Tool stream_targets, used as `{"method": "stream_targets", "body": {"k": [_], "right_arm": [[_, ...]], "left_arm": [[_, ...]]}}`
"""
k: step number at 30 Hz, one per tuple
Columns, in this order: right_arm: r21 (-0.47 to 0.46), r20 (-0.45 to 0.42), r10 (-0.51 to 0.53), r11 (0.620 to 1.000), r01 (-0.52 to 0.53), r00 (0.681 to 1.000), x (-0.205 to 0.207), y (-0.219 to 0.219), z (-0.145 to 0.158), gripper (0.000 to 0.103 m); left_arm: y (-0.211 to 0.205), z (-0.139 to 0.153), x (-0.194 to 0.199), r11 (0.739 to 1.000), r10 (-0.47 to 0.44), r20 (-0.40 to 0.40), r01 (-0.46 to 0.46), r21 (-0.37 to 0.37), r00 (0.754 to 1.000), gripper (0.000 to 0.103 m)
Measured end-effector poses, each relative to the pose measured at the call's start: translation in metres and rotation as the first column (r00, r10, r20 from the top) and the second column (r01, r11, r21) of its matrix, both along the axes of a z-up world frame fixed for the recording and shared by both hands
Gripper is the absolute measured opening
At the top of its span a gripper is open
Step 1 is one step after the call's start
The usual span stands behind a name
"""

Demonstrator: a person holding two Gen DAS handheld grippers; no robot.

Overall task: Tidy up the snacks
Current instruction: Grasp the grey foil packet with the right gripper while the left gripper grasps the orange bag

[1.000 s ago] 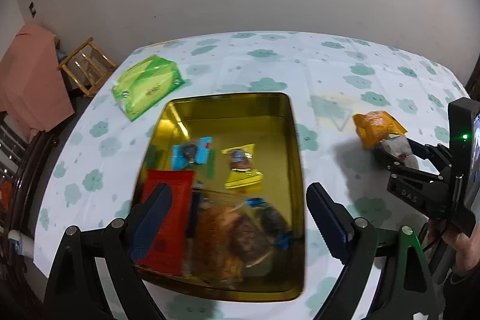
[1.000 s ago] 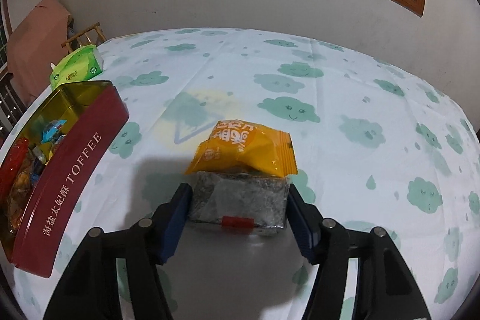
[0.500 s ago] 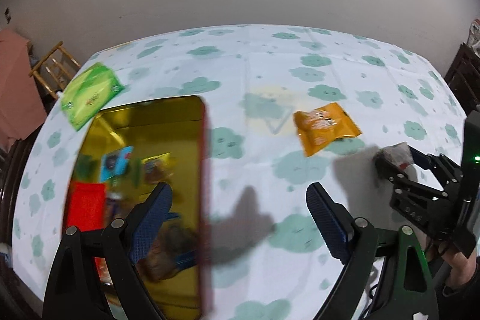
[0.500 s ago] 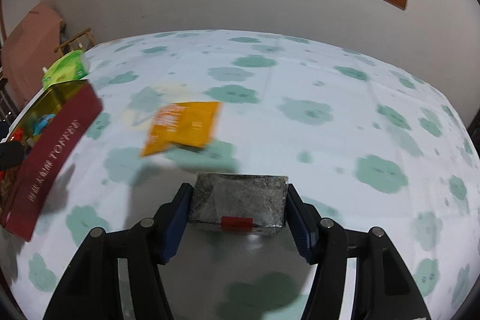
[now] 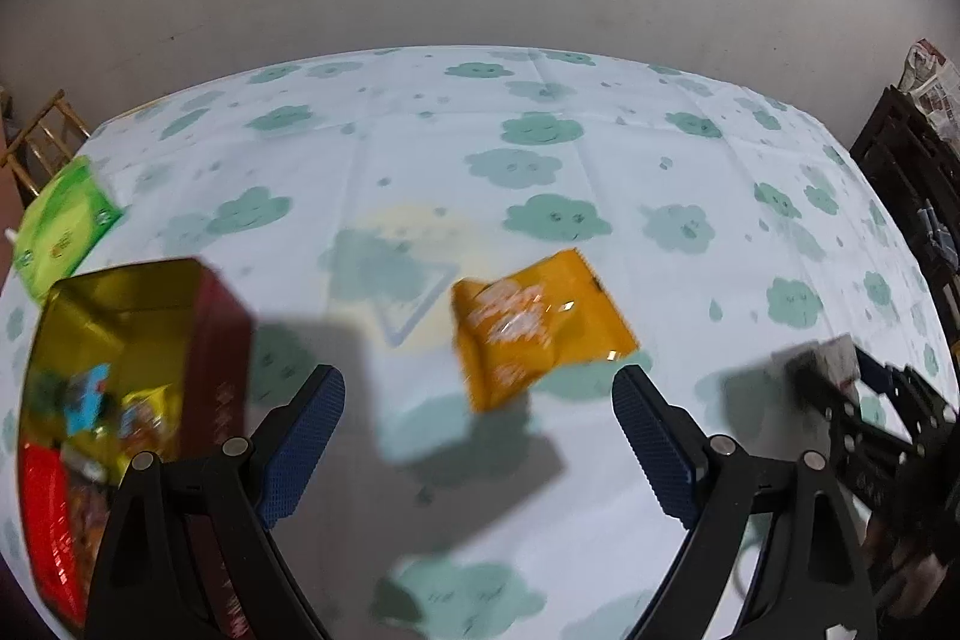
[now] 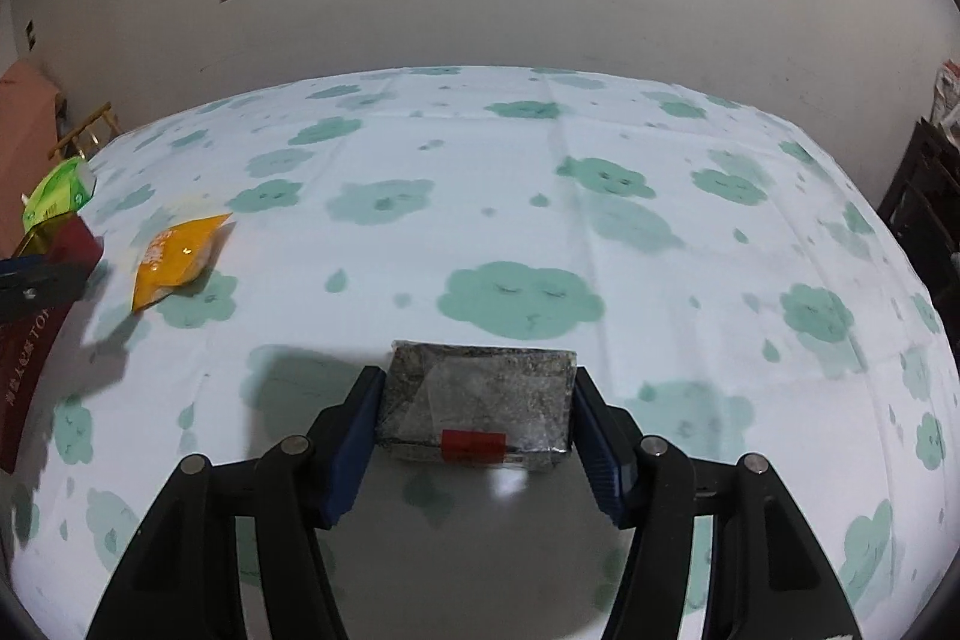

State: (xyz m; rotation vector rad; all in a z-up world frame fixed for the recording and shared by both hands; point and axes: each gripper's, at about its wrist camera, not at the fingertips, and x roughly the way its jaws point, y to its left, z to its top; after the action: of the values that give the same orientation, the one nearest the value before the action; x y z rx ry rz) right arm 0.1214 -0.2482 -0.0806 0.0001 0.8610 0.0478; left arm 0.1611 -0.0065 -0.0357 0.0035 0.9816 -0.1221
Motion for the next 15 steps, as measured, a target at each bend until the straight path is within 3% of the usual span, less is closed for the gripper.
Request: {"method": "stream_targets", "body": {"k": [10, 15], "right_arm": [[0.009, -0.038, -0.006, 1.0, 0.006, 0.999, 0.005, -0.002, -0.007, 0.062], [0.009, -0.038, -0.006, 1.0, 0.006, 0.999, 0.006, -0.002, -0.007, 0.062]], "left_arm": [[-0.016, -0.026, 0.039, 1.0, 0.006, -0.054, -0.006, -0.014, 0.999, 0.088], [-0.016, -0.037, 0.045, 0.999, 0.003, -0.084, -0.007, -0.046, 0.996, 0.071]]}}
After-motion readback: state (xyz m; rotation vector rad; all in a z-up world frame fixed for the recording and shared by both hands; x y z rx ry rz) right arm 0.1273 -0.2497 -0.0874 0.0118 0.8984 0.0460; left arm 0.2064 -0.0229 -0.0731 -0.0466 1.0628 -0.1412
